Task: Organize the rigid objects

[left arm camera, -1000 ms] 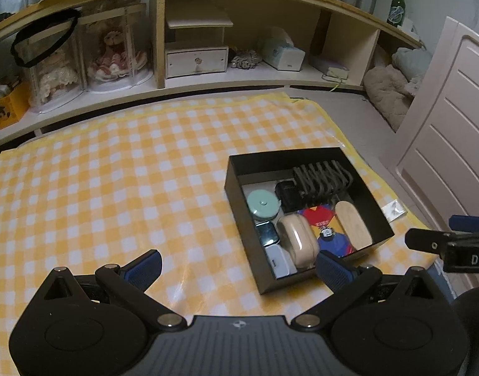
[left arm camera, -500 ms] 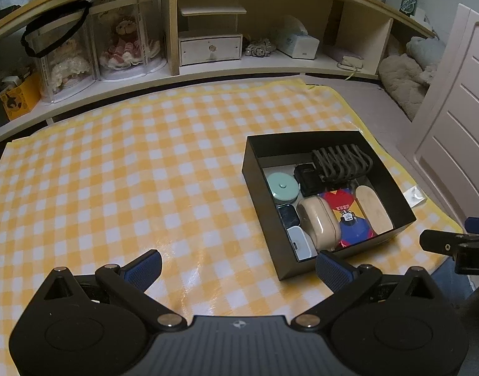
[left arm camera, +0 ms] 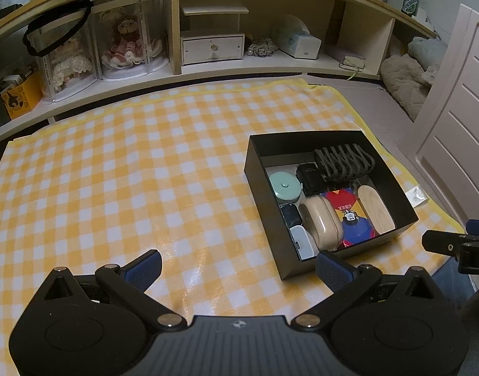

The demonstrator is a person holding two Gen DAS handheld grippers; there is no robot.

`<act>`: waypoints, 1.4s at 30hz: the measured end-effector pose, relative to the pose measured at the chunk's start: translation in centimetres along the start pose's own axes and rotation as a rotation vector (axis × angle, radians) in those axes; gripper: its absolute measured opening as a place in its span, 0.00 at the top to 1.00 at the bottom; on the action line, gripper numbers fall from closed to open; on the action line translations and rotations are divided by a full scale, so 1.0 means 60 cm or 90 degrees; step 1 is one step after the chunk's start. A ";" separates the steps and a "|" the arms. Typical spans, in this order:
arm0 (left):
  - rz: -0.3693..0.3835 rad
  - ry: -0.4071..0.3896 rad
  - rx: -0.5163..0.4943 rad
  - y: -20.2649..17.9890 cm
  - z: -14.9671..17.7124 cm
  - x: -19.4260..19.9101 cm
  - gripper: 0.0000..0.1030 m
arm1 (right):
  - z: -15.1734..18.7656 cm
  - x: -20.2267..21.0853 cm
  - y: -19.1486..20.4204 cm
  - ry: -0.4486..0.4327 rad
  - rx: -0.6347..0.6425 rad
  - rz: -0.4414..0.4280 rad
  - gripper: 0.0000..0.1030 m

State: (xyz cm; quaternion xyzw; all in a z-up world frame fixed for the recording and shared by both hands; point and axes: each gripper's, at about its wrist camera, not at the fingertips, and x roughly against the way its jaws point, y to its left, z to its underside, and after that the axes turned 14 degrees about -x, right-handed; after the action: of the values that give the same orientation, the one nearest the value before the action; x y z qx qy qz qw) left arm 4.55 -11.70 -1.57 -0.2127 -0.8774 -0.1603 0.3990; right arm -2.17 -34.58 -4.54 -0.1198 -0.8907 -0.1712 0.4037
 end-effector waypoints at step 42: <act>-0.002 -0.005 -0.001 -0.002 0.001 0.006 0.00 | 0.004 -0.002 0.002 0.002 0.007 0.000 0.01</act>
State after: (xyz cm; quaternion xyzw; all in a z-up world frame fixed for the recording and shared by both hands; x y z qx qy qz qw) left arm 4.23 -11.69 -1.36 -0.2124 -0.8793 -0.1608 0.3948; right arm -2.21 -34.39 -4.74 -0.1170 -0.8912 -0.1663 0.4055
